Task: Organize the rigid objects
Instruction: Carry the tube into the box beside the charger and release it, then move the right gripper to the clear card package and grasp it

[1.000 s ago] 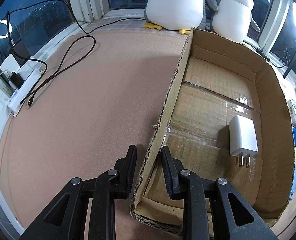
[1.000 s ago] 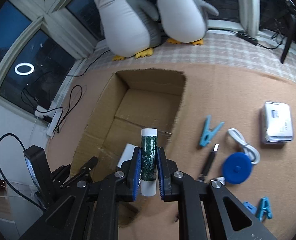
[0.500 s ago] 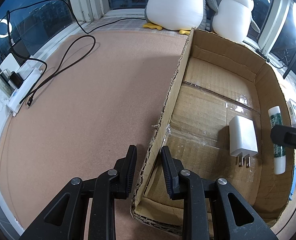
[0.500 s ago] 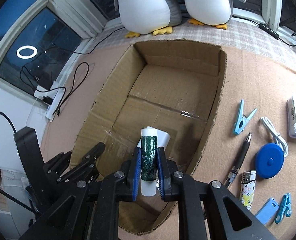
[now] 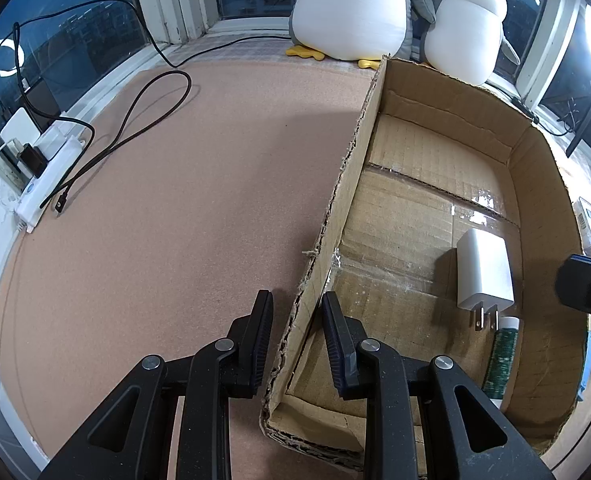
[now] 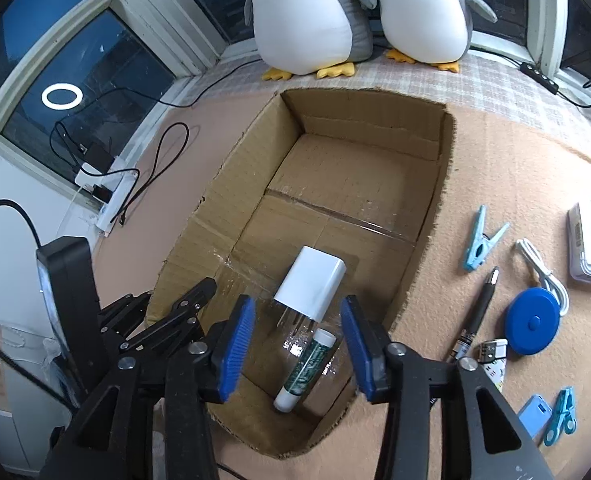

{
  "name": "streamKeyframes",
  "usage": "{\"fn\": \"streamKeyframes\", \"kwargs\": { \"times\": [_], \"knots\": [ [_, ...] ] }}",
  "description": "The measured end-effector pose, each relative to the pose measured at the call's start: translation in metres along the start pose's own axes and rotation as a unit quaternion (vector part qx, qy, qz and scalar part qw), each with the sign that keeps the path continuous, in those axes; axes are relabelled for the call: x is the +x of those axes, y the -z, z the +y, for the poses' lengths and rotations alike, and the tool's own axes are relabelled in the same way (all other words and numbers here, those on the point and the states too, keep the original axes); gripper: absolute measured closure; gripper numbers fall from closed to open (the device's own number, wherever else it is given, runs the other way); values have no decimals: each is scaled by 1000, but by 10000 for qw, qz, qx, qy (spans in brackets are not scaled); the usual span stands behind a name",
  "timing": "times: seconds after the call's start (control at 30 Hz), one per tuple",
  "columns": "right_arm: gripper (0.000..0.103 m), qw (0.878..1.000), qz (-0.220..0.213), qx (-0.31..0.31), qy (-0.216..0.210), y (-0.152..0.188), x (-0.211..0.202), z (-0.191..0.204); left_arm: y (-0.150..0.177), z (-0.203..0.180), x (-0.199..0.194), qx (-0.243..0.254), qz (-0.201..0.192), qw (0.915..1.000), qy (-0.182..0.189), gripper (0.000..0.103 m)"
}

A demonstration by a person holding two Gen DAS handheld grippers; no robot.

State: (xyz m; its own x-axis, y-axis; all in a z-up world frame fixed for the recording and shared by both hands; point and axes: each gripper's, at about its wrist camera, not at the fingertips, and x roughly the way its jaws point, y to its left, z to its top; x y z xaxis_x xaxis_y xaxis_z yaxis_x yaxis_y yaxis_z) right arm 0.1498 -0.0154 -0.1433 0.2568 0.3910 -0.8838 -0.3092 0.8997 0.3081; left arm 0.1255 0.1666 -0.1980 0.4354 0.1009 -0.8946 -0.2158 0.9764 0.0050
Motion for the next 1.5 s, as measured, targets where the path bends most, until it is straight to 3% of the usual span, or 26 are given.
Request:
{"fn": "streamKeyframes", "kwargs": {
  "times": [0.33, 0.63, 0.73, 0.87, 0.97, 1.1, 1.5],
  "knots": [
    [50, 9979, -517, 269, 288, 6, -62, -46, 1, 0, 0, 10, -7, 10000, -11, 76],
    [46, 9880, -875, 763, 1018, 14, -111, -133, 1, 0, 0, 12, -9, 10000, -16, 76],
    [37, 9847, -929, 913, 1155, 10, -113, -163, 1, 0, 1, 17, -8, 10000, -29, 76],
    [23, 9822, -737, 981, 1421, -2, -105, -193, 1, -1, 1, 18, -8, 10000, -26, 76],
    [15, 9836, -513, 1099, 1336, -14, -92, -213, 1, -1, 1, 2, -6, 10000, -22, 76],
    [14, 9839, -290, 1173, 1315, -28, -75, -227, 1, -2, 1, 2, -5, 10000, -20, 76],
    [14, 9774, 392, 1090, 1768, -51, -27, -239, 1, -2, 2, -7, 1, 10000, -10, 76]
  ]
}}
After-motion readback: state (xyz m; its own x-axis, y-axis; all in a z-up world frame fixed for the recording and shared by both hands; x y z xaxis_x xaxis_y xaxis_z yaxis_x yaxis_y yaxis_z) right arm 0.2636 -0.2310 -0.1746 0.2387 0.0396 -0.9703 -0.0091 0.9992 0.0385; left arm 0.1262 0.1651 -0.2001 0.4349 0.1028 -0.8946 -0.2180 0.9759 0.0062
